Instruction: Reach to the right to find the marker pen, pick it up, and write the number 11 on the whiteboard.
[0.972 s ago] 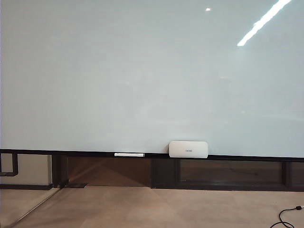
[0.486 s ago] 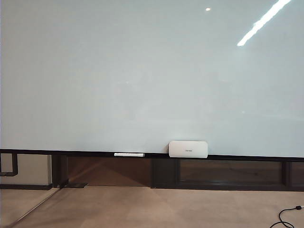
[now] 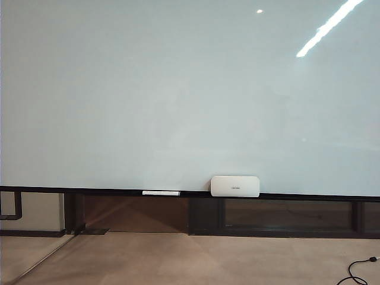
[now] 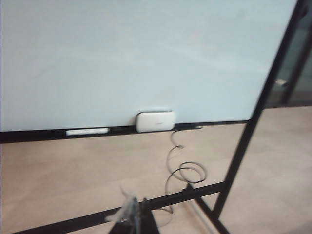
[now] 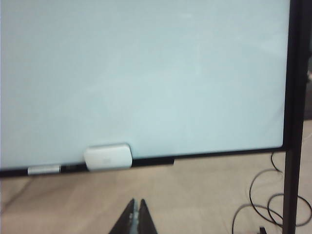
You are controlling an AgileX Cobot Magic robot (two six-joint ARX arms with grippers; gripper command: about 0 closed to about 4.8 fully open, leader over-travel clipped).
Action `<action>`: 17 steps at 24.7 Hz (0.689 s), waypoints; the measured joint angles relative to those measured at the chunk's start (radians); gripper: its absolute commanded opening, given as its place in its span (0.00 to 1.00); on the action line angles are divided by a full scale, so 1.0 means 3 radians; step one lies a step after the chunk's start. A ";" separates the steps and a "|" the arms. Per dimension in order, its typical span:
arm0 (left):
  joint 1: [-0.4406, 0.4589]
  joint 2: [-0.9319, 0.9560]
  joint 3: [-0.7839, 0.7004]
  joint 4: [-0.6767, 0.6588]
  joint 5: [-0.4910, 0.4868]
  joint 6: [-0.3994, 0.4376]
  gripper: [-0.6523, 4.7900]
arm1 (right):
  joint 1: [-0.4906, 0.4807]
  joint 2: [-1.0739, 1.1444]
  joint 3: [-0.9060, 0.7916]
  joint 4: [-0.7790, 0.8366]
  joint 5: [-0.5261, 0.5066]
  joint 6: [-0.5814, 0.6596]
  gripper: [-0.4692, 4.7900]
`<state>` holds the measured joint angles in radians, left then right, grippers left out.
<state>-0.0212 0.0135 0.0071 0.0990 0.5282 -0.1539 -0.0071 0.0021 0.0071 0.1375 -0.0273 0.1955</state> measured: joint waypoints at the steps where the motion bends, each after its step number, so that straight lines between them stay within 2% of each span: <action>1: -0.0013 0.0000 0.0000 0.0032 0.0022 -0.0032 0.11 | 0.0001 0.0001 0.0038 -0.0006 0.0039 0.0033 0.07; 6: -0.0315 0.0003 0.0017 0.0057 0.0126 -0.0169 0.11 | 0.0000 0.0409 0.0529 0.0079 0.0117 0.0019 0.07; 10: -0.0559 0.0102 0.0065 0.0169 -0.0079 -0.0196 0.11 | 0.0001 0.1324 0.1013 0.0240 0.0117 -0.0036 0.07; 13: -0.0593 0.0539 0.0248 0.0407 -0.0169 -0.0202 0.11 | 0.0000 0.1967 0.1540 0.0712 0.0114 -0.0306 0.07; 17: -0.0593 0.1740 0.0544 0.0842 -0.0058 -0.0163 0.11 | -0.0139 0.2777 0.1962 0.0713 0.0113 -0.0571 0.07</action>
<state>-0.1989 0.5354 0.1703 0.3515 0.5106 -0.2028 -0.0486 0.8352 0.5957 0.3515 0.0067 0.0242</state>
